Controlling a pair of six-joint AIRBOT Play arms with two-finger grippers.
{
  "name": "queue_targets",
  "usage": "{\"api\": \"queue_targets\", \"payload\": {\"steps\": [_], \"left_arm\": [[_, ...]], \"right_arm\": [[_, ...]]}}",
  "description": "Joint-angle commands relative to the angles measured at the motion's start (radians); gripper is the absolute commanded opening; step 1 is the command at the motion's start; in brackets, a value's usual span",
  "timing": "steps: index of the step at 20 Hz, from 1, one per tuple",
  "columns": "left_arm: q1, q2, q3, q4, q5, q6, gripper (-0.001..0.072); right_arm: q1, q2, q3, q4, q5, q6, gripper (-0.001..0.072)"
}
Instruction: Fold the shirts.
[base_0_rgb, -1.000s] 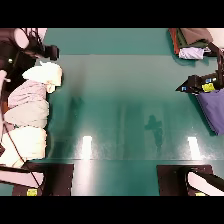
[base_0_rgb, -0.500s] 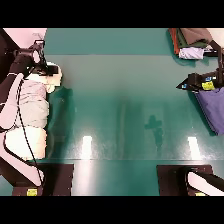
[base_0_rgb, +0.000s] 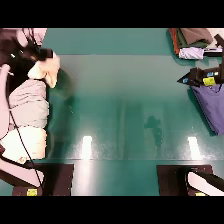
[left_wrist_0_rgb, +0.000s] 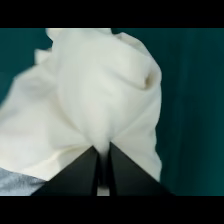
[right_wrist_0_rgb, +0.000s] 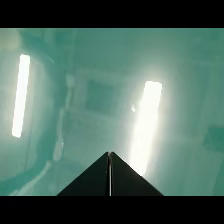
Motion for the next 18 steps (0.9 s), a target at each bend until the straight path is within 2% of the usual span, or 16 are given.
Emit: {"api": "queue_targets", "payload": {"steps": [1,5,8,11,14,15,16,17,18], "left_arm": [[-0.088,0.176,0.126,-0.004,-0.114,0.082,0.0025],[-0.232,0.348,0.126,-0.053,-0.217,0.103,0.0024],[-0.38,0.36,0.096,-0.059,-0.328,0.101,0.0025],[-0.529,0.36,-0.063,-0.139,-0.29,0.097,0.0025],[-0.637,0.36,-0.264,-0.241,-0.162,0.094,0.0027],[-0.665,0.36,-0.331,-0.268,-0.104,0.094,0.0077],[-0.686,0.359,-0.385,-0.282,-0.054,0.094,0.0393],[-0.695,0.359,-0.428,-0.284,-0.013,0.094,0.0642],[-0.693,0.359,-0.449,-0.279,-0.002,0.095,0.0644]], "right_arm": [[0.001,0.001,0.095,0.034,-0.04,0.0,0.0018],[0.001,0.001,0.232,0.034,-0.085,0.0,0.0018],[0.001,0.001,0.306,0.034,-0.083,0.0,0.0018],[0.001,0.001,0.351,0.034,-0.072,0.0,0.0018],[0.001,0.001,0.364,0.036,-0.066,0.0,0.0018],[0.001,0.001,0.363,0.035,-0.054,0.0,0.0018],[0.001,0.001,0.363,0.035,-0.042,0.0,0.0018],[0.001,0.001,0.363,0.035,-0.034,0.0,0.0018],[0.001,0.001,0.363,0.035,-0.026,0.0,0.0018]]}}
